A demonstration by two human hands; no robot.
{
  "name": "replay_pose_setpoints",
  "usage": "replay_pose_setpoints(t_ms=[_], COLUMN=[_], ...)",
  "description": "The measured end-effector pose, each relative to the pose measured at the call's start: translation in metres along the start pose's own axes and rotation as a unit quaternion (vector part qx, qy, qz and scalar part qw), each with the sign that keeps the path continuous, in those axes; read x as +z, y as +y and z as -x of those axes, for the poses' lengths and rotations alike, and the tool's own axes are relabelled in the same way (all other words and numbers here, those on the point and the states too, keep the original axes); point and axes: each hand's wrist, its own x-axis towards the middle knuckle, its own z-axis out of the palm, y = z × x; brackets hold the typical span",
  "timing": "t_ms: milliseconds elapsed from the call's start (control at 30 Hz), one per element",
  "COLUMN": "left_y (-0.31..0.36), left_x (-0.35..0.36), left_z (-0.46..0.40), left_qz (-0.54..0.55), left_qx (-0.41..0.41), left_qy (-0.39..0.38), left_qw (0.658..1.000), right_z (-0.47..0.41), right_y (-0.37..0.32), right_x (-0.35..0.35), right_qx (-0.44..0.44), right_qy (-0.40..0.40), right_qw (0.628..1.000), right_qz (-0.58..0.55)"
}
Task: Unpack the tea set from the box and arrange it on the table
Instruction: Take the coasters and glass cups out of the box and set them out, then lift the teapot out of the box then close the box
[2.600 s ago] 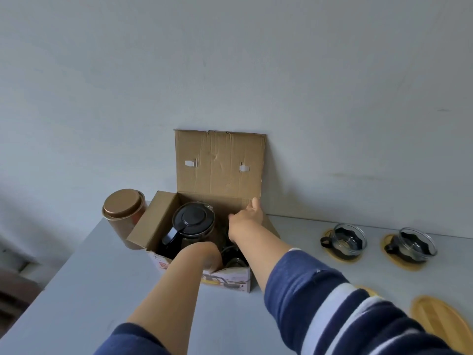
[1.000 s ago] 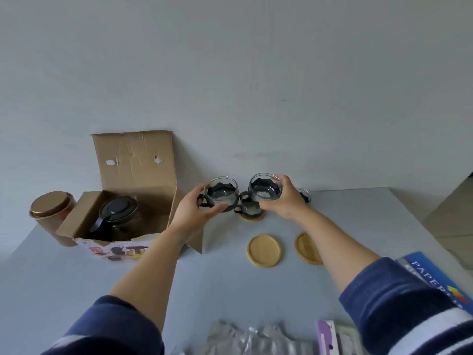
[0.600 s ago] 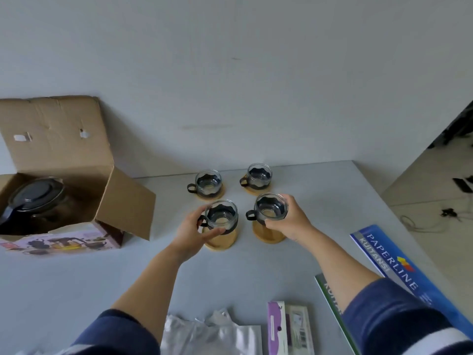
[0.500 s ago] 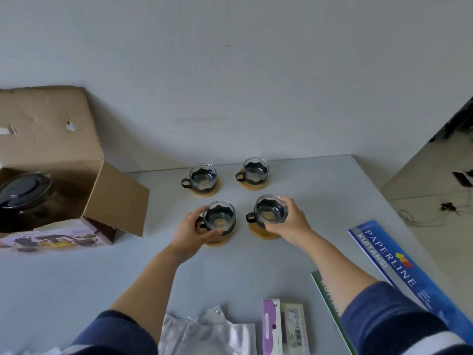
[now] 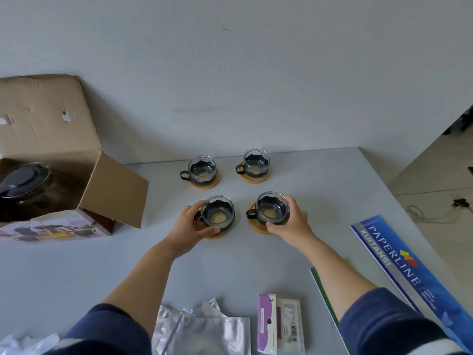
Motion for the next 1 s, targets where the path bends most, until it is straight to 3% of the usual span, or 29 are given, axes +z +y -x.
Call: replay_pose_setpoints(t_ms=[333, 533, 700, 867, 1000], left_y=[0.000, 0.010, 0.002, -0.054, -0.108], left_x=[-0.023, -0.074, -0.149, -0.229, -0.282], left_z=[0.013, 0.026, 0.049, 0.075, 0.094], left_qz=[-0.055, -0.138, -0.206, -0.261, -0.269], left_qx=[-0.022, -0.009, -0.004, -0.048, -0.088], left_qy=[-0.004, 0.075, 0.195, 0.262, 0.284], left_qw=[0.998, 0.988, 0.959, 0.928, 0.916], right_z=[0.014, 0.025, 0.034, 0.052, 0.074], right_y=[-0.029, -0.091, -0.157, -0.215, -0.260], right_x=[-0.017, -0.007, 0.042, 0.121, 0.197], right_qx=[0.021, -0.046, -0.116, -0.174, -0.254], right_qy=[-0.073, -0.069, -0.104, -0.152, -0.115], right_qw=[0.990, 0.973, 0.956, 0.952, 0.948], right_qz=[0.121, 0.214, 0.250, 0.200, 0.156])
